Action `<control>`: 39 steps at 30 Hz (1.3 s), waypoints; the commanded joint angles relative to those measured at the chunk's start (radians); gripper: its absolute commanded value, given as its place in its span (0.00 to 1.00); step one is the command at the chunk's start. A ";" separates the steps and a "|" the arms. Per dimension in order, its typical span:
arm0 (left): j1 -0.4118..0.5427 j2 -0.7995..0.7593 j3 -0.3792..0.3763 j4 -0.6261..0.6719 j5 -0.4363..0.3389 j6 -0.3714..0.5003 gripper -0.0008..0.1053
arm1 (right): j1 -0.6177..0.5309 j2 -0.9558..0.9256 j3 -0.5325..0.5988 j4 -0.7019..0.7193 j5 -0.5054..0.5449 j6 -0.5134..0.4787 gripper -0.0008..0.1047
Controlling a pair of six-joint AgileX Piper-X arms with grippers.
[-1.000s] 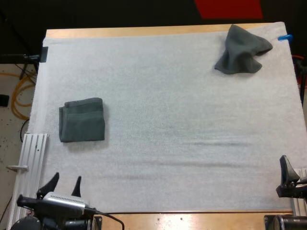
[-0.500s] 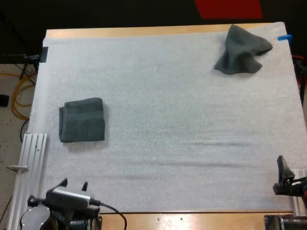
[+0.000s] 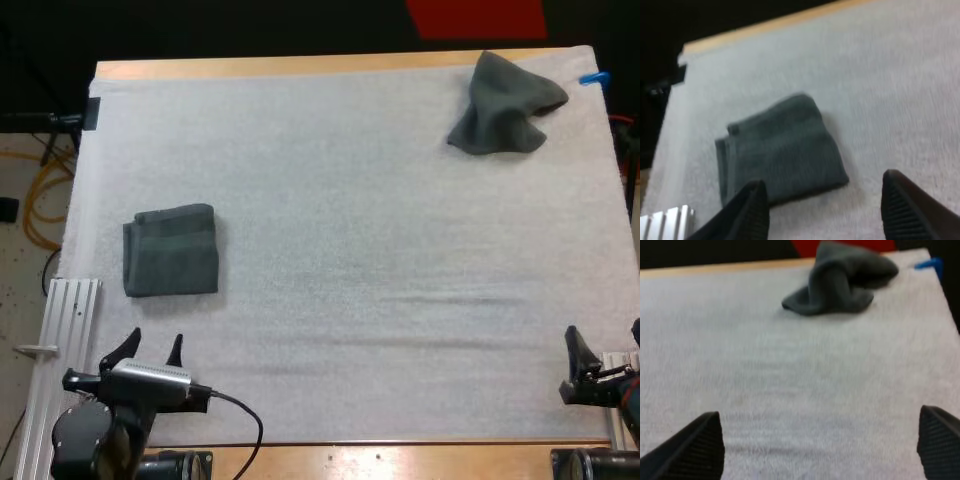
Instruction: Pick towel from pile fold and stack
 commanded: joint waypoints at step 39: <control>0.000 -0.145 -0.004 -0.020 0.006 -0.054 0.46 | -0.004 -0.042 -0.021 0.039 -0.011 -0.006 0.73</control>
